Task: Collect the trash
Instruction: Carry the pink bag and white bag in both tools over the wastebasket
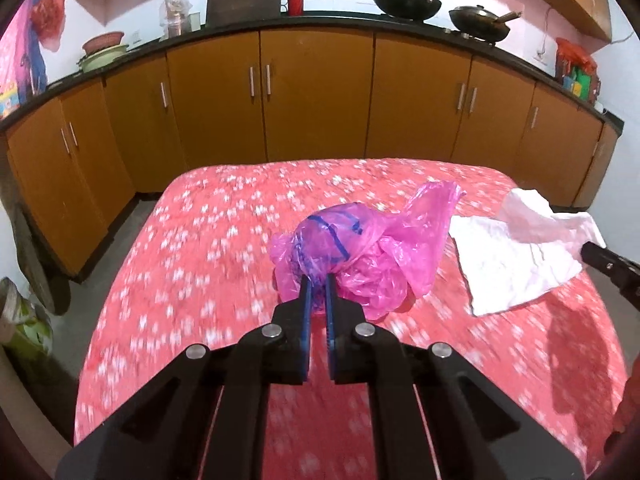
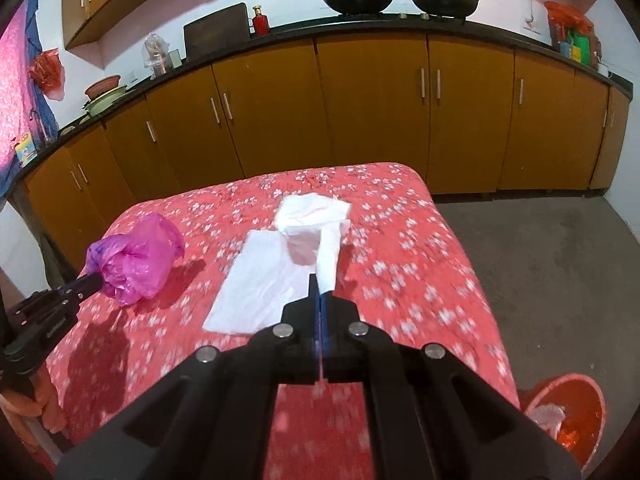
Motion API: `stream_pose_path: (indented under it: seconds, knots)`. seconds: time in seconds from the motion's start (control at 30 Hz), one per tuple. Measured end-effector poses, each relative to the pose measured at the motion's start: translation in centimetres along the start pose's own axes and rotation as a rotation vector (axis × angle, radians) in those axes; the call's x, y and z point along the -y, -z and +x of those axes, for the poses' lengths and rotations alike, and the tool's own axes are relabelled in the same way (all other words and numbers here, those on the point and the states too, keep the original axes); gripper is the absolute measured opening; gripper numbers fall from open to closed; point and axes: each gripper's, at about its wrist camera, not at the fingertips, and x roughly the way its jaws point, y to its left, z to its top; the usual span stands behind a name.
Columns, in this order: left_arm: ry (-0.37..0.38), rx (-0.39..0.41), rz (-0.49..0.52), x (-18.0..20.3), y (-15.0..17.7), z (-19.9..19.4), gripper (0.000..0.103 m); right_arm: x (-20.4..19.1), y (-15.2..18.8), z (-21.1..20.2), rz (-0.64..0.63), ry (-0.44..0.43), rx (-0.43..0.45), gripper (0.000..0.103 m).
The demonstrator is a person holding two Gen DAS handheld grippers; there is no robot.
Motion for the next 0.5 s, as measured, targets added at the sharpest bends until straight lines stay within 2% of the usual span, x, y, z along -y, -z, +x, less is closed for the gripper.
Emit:
stream_pose_path:
  seconds: [0.23,0.5]
  knots:
    - [0.019,0.034,0.001,1.7,0.5,-4.8,0.006,0.5,0.7,-5.0,-0.020,0.008,0.052,0.002]
    - [0.058,0.081,0.066,5.8,0.7,-8.3,0.006,2.7,0.5,-11.6,-0.023,0.054,0.148,0.002]
